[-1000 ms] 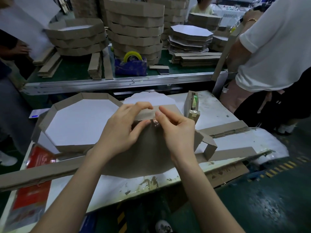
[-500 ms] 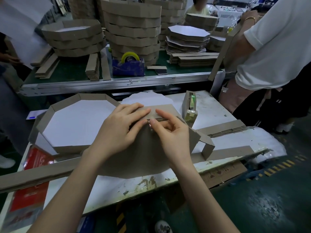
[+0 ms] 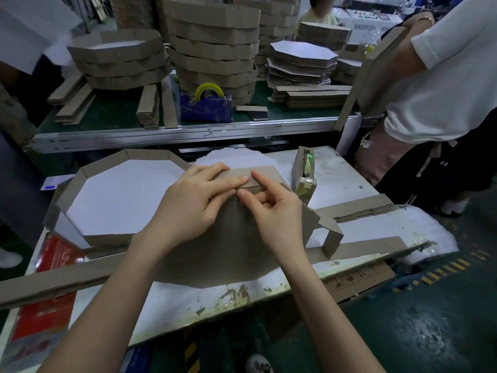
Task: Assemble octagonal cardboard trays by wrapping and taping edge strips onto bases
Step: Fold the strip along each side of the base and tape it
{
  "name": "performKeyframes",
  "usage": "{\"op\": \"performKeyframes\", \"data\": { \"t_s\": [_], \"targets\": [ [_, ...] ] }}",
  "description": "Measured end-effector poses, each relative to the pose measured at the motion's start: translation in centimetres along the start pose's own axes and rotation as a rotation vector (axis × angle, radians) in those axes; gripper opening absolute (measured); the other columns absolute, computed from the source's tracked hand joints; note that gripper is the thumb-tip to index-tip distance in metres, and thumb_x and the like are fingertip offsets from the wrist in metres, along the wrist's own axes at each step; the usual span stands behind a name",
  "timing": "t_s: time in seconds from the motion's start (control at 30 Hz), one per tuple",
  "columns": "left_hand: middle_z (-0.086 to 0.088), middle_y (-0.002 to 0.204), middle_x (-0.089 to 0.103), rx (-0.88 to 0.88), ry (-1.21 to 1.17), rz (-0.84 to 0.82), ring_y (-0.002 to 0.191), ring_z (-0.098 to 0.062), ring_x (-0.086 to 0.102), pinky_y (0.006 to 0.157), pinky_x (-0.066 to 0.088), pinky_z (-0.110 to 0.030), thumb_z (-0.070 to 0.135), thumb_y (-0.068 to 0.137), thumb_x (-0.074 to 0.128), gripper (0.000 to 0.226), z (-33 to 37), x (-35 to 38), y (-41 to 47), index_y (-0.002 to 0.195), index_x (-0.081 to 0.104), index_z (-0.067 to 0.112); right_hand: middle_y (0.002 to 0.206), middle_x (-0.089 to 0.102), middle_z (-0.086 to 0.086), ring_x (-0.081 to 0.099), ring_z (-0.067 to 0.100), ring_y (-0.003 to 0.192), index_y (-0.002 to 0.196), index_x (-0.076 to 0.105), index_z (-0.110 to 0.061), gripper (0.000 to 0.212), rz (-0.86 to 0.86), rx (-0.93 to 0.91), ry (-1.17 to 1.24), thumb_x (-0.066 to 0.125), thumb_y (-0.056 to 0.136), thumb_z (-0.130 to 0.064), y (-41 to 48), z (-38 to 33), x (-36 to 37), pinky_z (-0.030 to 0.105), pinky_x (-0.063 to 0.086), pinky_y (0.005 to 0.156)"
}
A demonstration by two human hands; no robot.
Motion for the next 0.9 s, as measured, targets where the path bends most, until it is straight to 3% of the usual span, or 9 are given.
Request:
{"op": "performKeyframes", "data": {
  "t_s": [0.23,0.4,0.5,0.6,0.67,0.77,0.9],
  "targets": [
    [0.006,0.141,0.047,0.007,0.154,-0.053,0.121,-0.02,0.043,0.085,0.046,-0.037,0.036,0.102,0.035,0.043,-0.1,0.3,0.3,0.144,0.037,0.047,0.061,0.059,-0.033,0.058,-0.011,0.068,0.127,0.067,-0.013,0.046,-0.028,-0.101,-0.132,0.079,0.084,-0.022,0.7,-0.9,0.1,0.005,0.042,0.074],
    [0.009,0.141,0.044,-0.008,0.118,-0.089,0.122,-0.017,0.04,0.088,0.046,-0.037,0.04,0.101,0.032,0.043,-0.5,0.6,0.6,0.143,0.035,0.051,0.053,0.049,-0.016,0.05,0.002,0.057,0.132,0.064,-0.028,0.046,-0.02,-0.161,-0.263,0.073,0.088,-0.035,0.2,-0.9,0.0,0.017,0.041,0.06],
    [0.009,0.135,0.051,-0.023,0.093,-0.025,0.117,-0.018,0.046,0.091,0.044,-0.04,0.046,0.1,0.033,0.04,-0.3,0.0,0.5,0.138,0.045,0.05,0.057,0.048,-0.016,0.049,0.003,0.057,0.132,0.064,-0.028,0.045,-0.022,-0.19,-0.311,0.071,0.089,-0.039,0.2,-1.1,-0.1,0.028,0.048,0.061],
    [0.011,0.119,0.063,-0.113,0.075,0.089,0.111,-0.019,0.054,0.105,0.031,-0.051,0.062,0.092,0.039,0.04,-0.1,-0.7,0.7,0.123,0.061,0.048,0.063,0.053,-0.014,0.05,0.006,0.06,0.133,0.062,-0.032,0.045,-0.046,-0.177,-0.359,0.071,0.089,-0.036,0.7,-0.7,-0.1,0.04,0.054,0.065],
    [0.011,0.106,0.066,-0.131,0.082,0.155,0.102,-0.02,0.057,0.103,0.034,-0.051,0.063,0.091,0.046,0.037,0.1,-1.0,0.8,0.115,0.067,0.045,0.062,0.051,-0.015,0.049,0.006,0.06,0.14,0.055,-0.035,0.056,-0.127,-0.182,-0.412,0.074,0.087,-0.033,0.6,-0.4,0.1,0.037,0.054,0.066],
    [0.013,0.097,0.065,-0.11,0.102,0.185,0.09,-0.02,0.056,0.077,0.044,-0.037,0.062,0.087,0.049,0.039,0.1,-1.0,0.7,0.114,0.069,0.043,0.054,0.046,-0.016,0.047,0.004,0.054,0.144,0.05,-0.032,0.062,-0.302,-0.221,-0.346,0.074,0.087,-0.024,0.2,-0.5,0.5,0.017,0.045,0.063],
    [0.011,0.104,0.066,-0.069,0.177,0.191,0.093,-0.02,0.057,0.073,0.042,-0.034,0.057,0.084,0.063,0.039,0.3,-0.8,0.7,0.116,0.07,0.036,0.055,0.053,-0.012,0.05,0.003,0.052,0.116,0.071,-0.015,0.023,-0.034,-0.268,-0.119,0.063,0.095,-0.008,2.5,-2.0,-3.7,0.011,0.038,0.058]
  ]
}}
Point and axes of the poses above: each hand's wrist, its own y-axis towards the middle knuckle, its own x-axis out of the palm, z = x × y, the point moved 10 cm from there along y, towards the middle knuckle
